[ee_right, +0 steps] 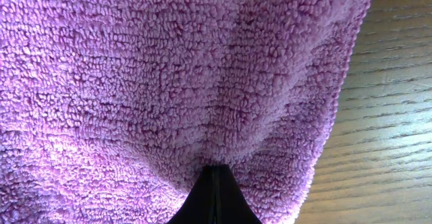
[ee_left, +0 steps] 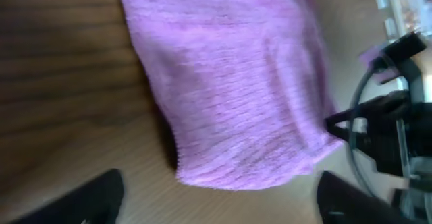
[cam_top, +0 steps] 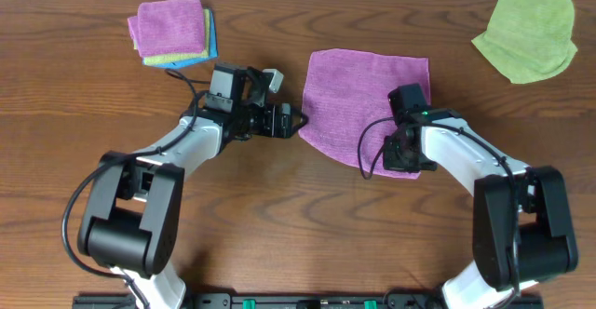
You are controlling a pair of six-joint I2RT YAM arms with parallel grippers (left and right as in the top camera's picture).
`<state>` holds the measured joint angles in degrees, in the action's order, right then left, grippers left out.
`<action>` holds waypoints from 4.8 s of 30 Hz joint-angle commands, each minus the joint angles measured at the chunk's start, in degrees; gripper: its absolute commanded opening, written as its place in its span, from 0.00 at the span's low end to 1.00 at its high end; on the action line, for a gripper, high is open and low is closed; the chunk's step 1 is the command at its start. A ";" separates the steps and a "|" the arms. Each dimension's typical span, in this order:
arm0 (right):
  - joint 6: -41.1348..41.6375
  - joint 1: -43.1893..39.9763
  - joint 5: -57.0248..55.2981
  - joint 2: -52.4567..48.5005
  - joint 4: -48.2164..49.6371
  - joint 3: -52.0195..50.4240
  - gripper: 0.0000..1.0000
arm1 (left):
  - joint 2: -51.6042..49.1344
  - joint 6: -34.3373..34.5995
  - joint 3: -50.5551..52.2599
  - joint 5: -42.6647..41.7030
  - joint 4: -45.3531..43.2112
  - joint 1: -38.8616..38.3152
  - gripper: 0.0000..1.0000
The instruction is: Fold the cloth
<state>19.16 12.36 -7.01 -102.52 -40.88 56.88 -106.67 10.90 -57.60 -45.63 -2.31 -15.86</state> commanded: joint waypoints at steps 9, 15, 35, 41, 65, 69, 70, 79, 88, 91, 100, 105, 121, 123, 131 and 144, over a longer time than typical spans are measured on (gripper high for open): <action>-0.57 0.90 3.78 -2.38 -1.27 -2.23 0.01 | -9.44 6.12 -0.22 -12.85 -8.39 0.09 0.95; -0.57 0.90 3.78 -2.38 -1.57 -2.23 0.01 | -9.60 5.95 -0.22 -12.24 -9.81 0.09 0.95; -0.57 0.90 3.80 -2.38 -1.60 -2.23 0.01 | -10.23 5.40 -0.22 -10.95 -14.73 0.07 0.95; -0.55 0.90 3.80 -2.38 -1.57 -2.23 0.01 | -10.23 5.40 -0.22 -10.93 -14.73 -0.09 0.95; -0.57 0.90 3.80 -2.38 -1.75 -2.23 0.01 | -15.47 9.97 -0.24 -18.03 -21.55 -1.84 0.95; -0.57 0.90 3.80 -2.38 -1.33 -2.23 0.01 | -15.47 11.78 -0.24 -23.71 -21.55 -1.75 0.95; -0.59 0.90 3.78 -2.38 -1.22 -2.23 0.01 | -15.47 12.33 -0.24 -25.57 -21.55 -1.75 0.95; -0.83 0.90 3.78 -2.38 -0.61 -2.16 0.01 | -15.45 15.41 -0.24 -35.80 -21.55 -1.53 0.95; -1.01 0.90 3.63 -2.38 -0.46 -2.03 0.01 | -15.34 17.33 -0.24 -40.22 -21.59 2.99 0.95; -1.03 0.90 2.86 -2.38 -0.46 -1.99 0.01 | -14.56 19.98 -0.28 -41.48 -22.67 5.01 0.96; -0.98 0.90 2.73 -2.38 -0.17 -1.55 0.01 | -9.97 31.34 -0.31 -42.97 -38.07 7.06 0.95; -0.98 0.90 2.73 -2.38 -0.20 -1.49 0.01 | -9.97 30.84 -0.31 -42.91 -38.62 7.06 0.95; -0.98 0.90 2.71 -2.36 -1.77 -1.42 0.01 | -9.97 10.51 0.20 -30.84 -9.94 9.88 0.95; -0.98 0.90 2.73 -2.36 -1.77 -1.42 0.01 | -9.97 10.27 0.17 -32.94 -11.30 10.29 0.95; -0.96 0.90 2.73 -2.36 -1.75 -1.42 0.01 | -9.97 10.16 0.17 -41.51 -12.02 10.23 0.95; -0.96 0.90 2.73 -1.68 -3.41 -1.42 0.01 | -9.84 -1.14 0.24 -33.03 -7.50 4.72 0.95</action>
<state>18.83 12.51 -6.44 -102.54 -42.94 57.12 -117.21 16.19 -57.32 -77.78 -11.42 -10.07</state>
